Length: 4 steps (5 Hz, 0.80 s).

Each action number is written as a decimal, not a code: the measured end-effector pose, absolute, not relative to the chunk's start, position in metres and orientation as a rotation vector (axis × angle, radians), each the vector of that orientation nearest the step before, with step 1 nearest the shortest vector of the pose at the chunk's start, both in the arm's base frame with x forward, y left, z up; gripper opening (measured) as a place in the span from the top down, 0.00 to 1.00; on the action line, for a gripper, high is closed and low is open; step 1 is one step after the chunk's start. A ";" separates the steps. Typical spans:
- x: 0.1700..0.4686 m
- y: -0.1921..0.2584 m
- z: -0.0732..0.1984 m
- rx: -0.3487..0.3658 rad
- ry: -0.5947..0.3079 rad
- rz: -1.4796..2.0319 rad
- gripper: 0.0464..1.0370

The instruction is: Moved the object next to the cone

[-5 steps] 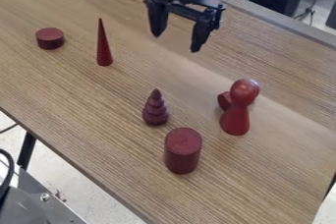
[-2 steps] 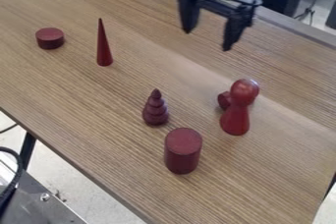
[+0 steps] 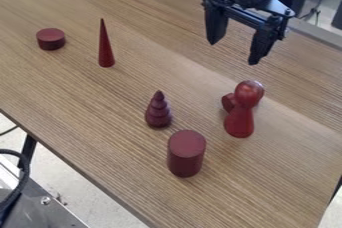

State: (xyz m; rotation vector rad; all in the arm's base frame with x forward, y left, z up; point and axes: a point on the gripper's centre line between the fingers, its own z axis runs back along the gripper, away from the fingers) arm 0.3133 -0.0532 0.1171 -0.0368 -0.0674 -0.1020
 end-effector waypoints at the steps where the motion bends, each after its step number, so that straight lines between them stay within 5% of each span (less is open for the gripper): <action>1: 0.306 -0.062 0.116 -0.046 -0.057 -0.115 0.04; 4: 0.293 -0.081 0.104 -0.111 0.003 -0.109 0.04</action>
